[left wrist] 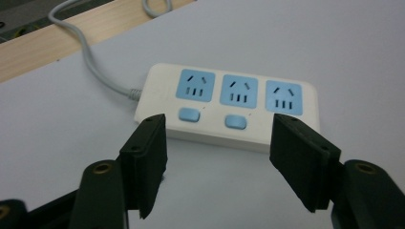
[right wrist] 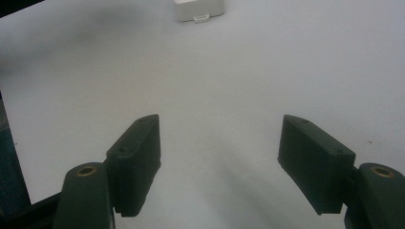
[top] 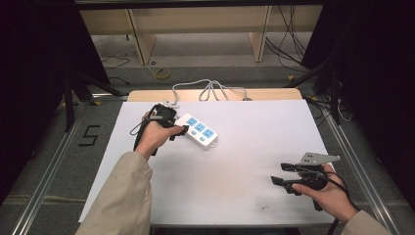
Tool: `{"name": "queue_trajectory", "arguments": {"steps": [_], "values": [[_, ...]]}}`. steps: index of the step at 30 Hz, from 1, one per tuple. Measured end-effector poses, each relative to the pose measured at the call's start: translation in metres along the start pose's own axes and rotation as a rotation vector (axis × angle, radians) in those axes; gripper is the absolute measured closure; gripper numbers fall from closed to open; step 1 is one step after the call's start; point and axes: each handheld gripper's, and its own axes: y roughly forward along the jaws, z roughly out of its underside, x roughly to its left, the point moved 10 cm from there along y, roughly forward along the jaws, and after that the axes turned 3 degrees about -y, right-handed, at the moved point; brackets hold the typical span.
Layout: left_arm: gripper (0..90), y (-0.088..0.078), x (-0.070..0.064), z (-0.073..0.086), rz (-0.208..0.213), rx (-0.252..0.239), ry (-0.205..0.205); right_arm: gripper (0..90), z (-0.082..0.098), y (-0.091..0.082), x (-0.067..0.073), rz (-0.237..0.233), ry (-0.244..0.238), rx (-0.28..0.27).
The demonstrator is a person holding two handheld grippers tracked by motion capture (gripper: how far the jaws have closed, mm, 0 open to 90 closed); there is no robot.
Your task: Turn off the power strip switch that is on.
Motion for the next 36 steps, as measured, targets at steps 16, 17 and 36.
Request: {"name": "queue_trajectory", "arguments": {"steps": [16, 17, 36], "values": [[22.5, -0.024, -0.020, 0.031, 0.075, -0.109, 0.047, 30.6, 0.001, 0.000, -0.003, 0.007, 0.004, 0.002], [22.3, -0.026, -0.022, 0.035, 0.081, -0.112, 0.055, 30.6, 0.001, 0.001, -0.003, 0.007, 0.006, 0.000], [22.0, -0.048, -0.039, 0.093, 0.085, -0.171, 0.107, 29.7, 0.003, 0.000, -0.007, 0.014, 0.007, 0.005]]}}
